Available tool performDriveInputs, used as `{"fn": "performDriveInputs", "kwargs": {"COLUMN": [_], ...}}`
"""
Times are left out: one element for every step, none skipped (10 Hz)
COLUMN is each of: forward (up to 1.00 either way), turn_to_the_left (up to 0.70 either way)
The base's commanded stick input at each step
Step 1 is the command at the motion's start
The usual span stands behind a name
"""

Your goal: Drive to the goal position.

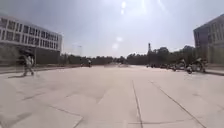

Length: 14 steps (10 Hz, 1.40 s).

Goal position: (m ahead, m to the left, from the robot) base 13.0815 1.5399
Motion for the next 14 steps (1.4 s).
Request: {"fn": "performDriveInputs", "kwargs": {"forward": [0.70, 0.70, 0.70, 0.70, 0.70, 0.70, 0.70, 0.70, 0.70, 0.70, 0.70, 0.70, 0.70, 0.70], "turn_to_the_left": [0.00, 0.00, 0.00, 0.00, 0.00, 0.00, 0.00, 0.00, 0.00, 0.00, 0.00, 0.00, 0.00, 0.00]}}
